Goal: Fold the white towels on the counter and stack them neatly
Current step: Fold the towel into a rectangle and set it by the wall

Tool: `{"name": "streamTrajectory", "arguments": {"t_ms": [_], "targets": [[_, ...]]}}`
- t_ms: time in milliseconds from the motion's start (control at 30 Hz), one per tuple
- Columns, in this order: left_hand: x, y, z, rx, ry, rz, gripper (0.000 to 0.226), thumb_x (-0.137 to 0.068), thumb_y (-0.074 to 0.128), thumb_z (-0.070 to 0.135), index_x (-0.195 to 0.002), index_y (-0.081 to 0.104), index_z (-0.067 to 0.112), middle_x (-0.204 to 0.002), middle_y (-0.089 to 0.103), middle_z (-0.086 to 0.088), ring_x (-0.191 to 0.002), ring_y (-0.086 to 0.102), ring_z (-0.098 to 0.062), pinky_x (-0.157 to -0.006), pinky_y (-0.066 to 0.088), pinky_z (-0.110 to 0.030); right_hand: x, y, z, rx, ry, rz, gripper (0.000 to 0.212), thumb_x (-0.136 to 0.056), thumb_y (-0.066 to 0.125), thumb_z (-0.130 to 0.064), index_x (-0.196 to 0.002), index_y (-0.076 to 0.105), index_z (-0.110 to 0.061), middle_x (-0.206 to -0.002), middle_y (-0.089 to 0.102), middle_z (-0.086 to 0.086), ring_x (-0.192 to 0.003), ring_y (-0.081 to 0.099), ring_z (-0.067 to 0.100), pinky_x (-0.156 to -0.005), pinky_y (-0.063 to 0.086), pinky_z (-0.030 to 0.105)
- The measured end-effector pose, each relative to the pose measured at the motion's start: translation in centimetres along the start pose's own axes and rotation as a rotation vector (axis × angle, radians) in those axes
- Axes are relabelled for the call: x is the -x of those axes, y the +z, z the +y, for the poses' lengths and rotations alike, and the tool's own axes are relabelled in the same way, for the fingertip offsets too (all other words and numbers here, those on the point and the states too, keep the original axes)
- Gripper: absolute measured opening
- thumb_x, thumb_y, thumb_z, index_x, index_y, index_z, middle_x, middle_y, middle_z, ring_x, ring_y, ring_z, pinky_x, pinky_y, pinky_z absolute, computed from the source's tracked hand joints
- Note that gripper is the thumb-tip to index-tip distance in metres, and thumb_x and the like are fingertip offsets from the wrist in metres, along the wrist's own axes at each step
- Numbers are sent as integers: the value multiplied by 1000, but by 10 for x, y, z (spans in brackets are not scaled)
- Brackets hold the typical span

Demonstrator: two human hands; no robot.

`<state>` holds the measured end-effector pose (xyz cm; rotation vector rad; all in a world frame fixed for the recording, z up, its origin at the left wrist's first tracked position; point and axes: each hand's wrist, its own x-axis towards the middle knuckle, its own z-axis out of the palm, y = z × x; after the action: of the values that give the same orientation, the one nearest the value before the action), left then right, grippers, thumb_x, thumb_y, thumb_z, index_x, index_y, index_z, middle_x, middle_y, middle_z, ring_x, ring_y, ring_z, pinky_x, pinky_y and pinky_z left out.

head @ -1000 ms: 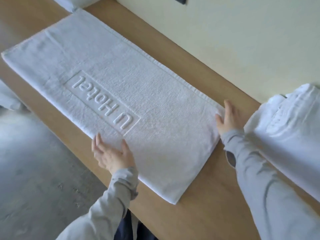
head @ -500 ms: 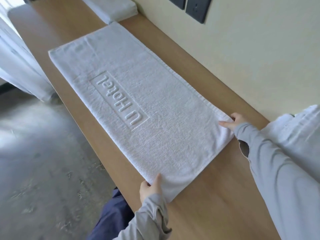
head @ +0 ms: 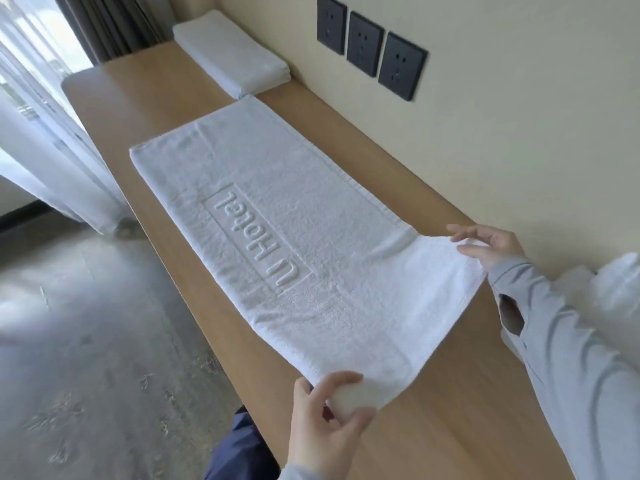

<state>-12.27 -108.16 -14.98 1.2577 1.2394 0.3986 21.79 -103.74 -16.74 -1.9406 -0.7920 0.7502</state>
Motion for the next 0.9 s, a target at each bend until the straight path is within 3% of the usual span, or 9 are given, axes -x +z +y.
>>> {"name": "streamTrajectory", "arguments": {"t_ms": [133,233,333,400,467,567,667,767,900], "targets": [[-5,-29,16,-141,86,-100,64,-39,85,32,-95,61,51,-100,39,0,-79,53,-8,-71,47,-13,-15,9,-36,-182,35,25,24,-78,58,9,-69,64,-12,-67,71,-10,-76,65,6,-90,46,23],[-17,-54,27,-231,241,-8,57,-54,75,17,-90,62,59,-84,48,-2,-64,54,-7,-60,41,-10,-30,18,-65,-411,76,-18,17,-83,57,4,-79,66,-10,-70,71,-6,-79,64,14,-81,52,26],[-39,-81,44,-147,313,145,34,-56,64,40,-84,65,59,-74,57,-15,-61,55,-20,-58,43,-27,-43,32,-93,-556,42,-121,20,-83,51,11,-90,63,-3,-79,70,4,-80,66,16,-76,56,24],[-57,-102,54,-78,335,198,25,-59,60,50,-82,65,57,-71,58,-17,-59,52,-26,-58,42,-34,-53,43,-110,-462,-1,-179,33,-78,48,22,-93,62,-4,-83,69,3,-85,65,15,-86,53,24],[-78,-129,62,-80,340,190,12,-64,57,52,-69,66,46,-61,47,-10,-53,42,-8,-55,33,-27,-65,53,-127,-139,-69,-156,37,-74,55,24,-92,64,-7,-86,67,3,-87,61,15,-87,48,18],[-110,-172,73,-176,397,192,38,-67,48,63,-48,47,30,-61,31,4,-54,36,-7,-52,26,-17,-86,71,-152,306,-170,-5,26,-73,67,12,-88,67,-9,-86,66,9,-78,60,16,-68,45,3],[-141,-213,86,-172,431,130,40,-69,49,63,-47,49,30,-70,34,5,-62,39,-8,-58,29,-17,-105,95,-179,519,-223,148,12,-77,64,4,-83,67,-7,-72,63,14,-58,54,19,-55,41,11],[-171,-250,97,-108,437,25,49,-69,50,62,-54,53,16,-80,40,3,-77,45,-14,-73,36,-31,-120,127,-208,516,-298,240,9,-81,67,-6,-90,65,-5,-80,60,12,-76,50,24,-65,36,19],[-198,-292,113,26,393,-87,42,-68,52,60,-58,60,20,-92,53,10,-95,52,-13,-89,38,-34,-134,176,-243,357,-264,340,16,-91,55,-16,-100,59,-3,-91,57,10,-87,51,21,-78,35,27]]}}
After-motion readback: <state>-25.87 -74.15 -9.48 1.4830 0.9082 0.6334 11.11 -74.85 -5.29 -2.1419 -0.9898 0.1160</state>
